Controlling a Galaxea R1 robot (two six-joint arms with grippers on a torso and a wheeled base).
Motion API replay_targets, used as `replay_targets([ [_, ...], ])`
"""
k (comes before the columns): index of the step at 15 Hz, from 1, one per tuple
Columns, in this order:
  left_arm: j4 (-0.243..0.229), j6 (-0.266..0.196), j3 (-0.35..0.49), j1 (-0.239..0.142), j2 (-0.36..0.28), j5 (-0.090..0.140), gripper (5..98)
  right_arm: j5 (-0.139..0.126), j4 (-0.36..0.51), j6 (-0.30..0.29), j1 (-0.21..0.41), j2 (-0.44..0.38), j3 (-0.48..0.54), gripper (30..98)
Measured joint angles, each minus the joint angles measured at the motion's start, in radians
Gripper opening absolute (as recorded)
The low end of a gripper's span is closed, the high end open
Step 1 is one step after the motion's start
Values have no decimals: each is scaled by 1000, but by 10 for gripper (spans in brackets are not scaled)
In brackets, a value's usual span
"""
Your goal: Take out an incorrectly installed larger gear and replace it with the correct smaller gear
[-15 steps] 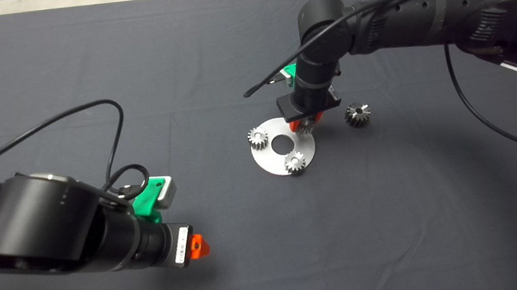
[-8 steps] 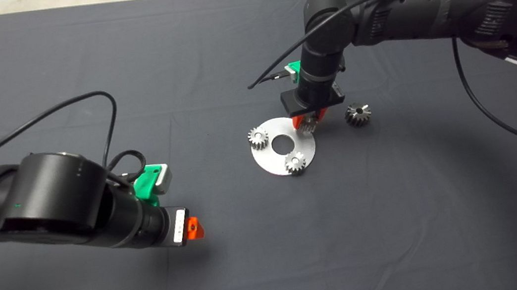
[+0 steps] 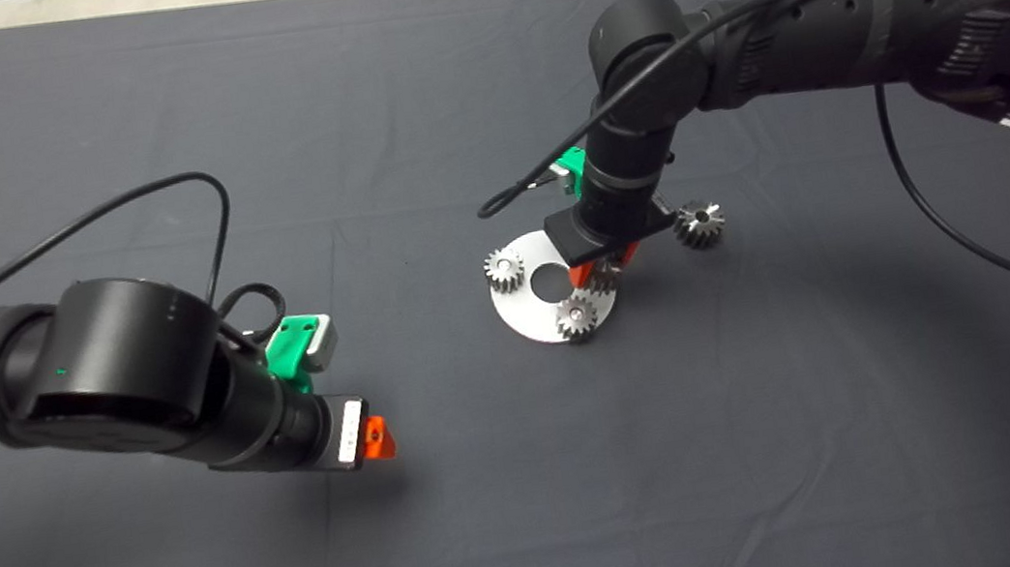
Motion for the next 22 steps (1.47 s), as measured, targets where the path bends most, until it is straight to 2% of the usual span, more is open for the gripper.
replay_targets([
  [2,1,0,-11,0,16,-1,921,0,6,40,3,-3,108,368],
  [4,1,8,-24,0,20,-1,921,1,5,82,6,-5,152,368],
  [8,14,8,-30,0,27,-1,921,2,-9,142,15,-95,232,368],
  [10,16,8,-30,0,27,0,921,-12,-29,147,10,-136,237,368],
  [18,23,8,-30,0,26,0,921,-3,-149,148,-29,-152,202,369],
  [22,28,11,-30,0,24,0,921,-1,-188,100,-32,-151,136,367],
])
